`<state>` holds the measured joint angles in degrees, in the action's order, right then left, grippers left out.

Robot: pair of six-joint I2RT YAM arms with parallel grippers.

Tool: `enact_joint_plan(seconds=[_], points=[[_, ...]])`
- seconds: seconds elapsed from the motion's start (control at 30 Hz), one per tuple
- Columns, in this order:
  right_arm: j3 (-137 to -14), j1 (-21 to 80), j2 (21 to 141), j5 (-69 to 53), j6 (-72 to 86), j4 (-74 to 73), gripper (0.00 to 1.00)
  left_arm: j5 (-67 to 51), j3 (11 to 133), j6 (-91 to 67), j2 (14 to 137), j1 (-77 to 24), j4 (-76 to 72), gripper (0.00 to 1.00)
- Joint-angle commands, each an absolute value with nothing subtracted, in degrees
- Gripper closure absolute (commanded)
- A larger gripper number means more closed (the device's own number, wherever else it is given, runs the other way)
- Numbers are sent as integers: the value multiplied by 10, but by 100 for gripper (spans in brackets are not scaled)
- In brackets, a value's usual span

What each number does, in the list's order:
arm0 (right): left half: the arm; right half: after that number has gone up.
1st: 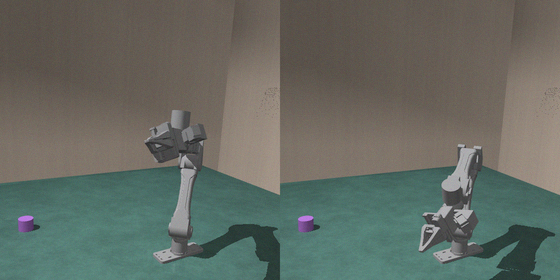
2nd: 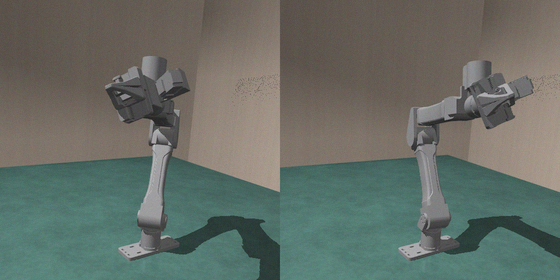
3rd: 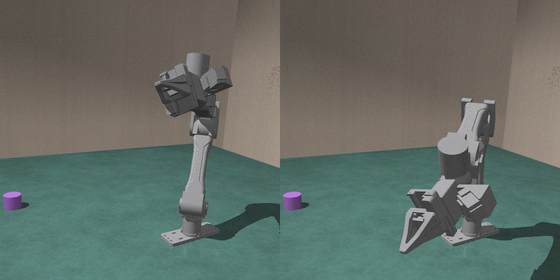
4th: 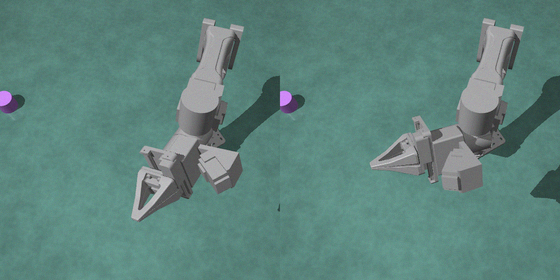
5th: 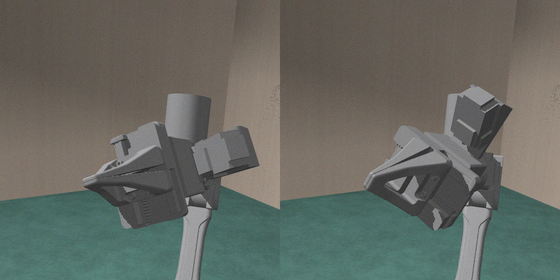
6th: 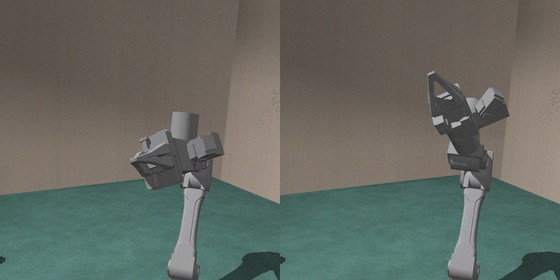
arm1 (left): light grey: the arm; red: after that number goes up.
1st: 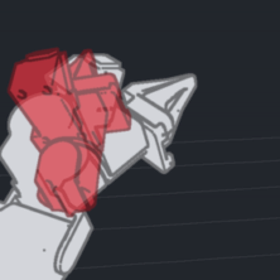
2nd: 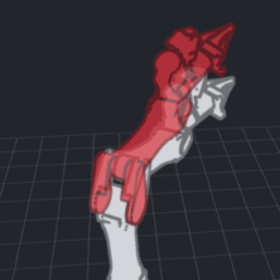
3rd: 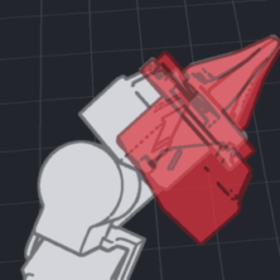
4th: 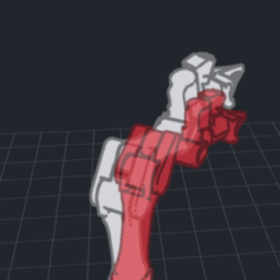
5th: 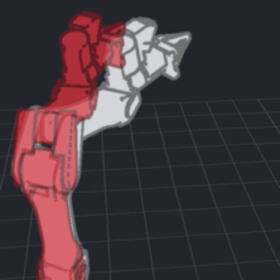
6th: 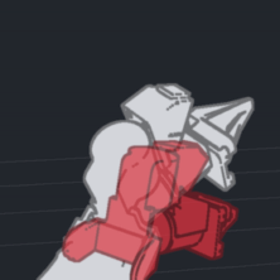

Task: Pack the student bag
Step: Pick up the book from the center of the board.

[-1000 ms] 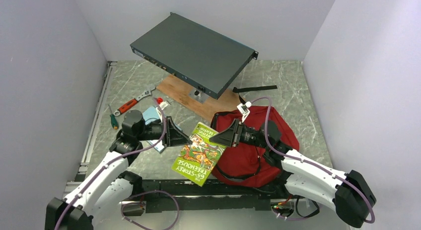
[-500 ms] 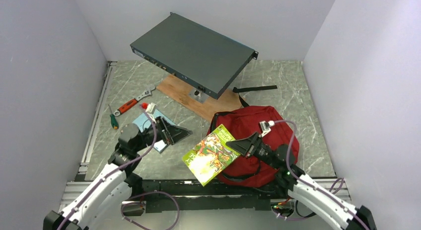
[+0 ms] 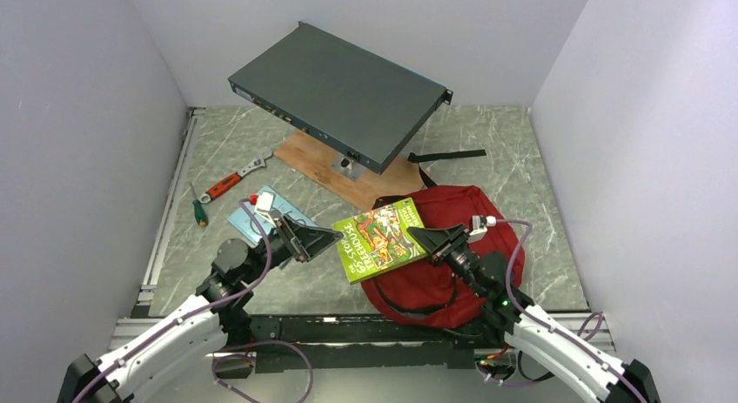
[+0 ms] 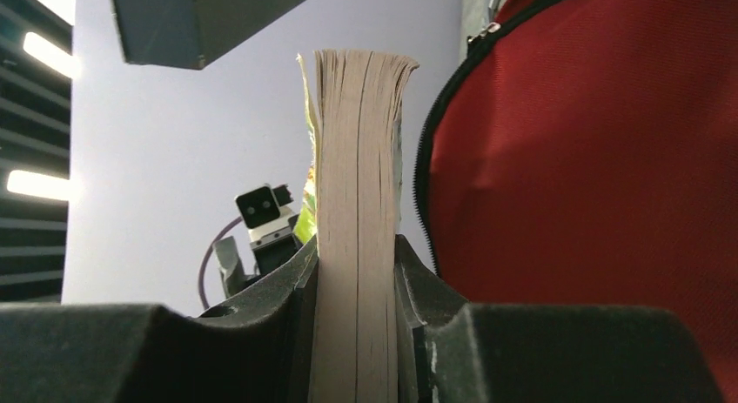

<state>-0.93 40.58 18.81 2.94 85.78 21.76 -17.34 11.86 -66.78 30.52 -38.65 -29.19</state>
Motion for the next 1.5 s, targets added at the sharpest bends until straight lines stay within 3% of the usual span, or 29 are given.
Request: enact_joint_plan(seconds=[0.0, 0.33, 0.7, 0.8, 0.93, 1.2, 1.37, 1.47], points=[[-53, 403, 248, 35, 880, 406, 100, -126, 154, -657, 336, -430, -281, 0], [-80, 401, 205, 61, 845, 340, 100, 90, 187, -657, 193, -467, 7, 0], [-89, 399, 262, 28, 847, 415, 100, -128, 108, -717, 385, -469, -438, 2], [-85, 399, 273, 23, 849, 430, 100, -119, 107, -720, 404, -470, -445, 11], [-75, 399, 274, 29, 854, 436, 100, -89, 104, -705, 391, -473, -417, 33], [-88, 398, 307, 16, 856, 454, 100, -91, 107, -694, 417, -477, -448, 46], [-91, 398, 306, -21, 827, 417, 100, -98, 97, -690, 443, -477, -501, 97], [-121, 397, 264, -36, 751, 258, 66, -97, 78, -683, 420, -466, -487, 100]])
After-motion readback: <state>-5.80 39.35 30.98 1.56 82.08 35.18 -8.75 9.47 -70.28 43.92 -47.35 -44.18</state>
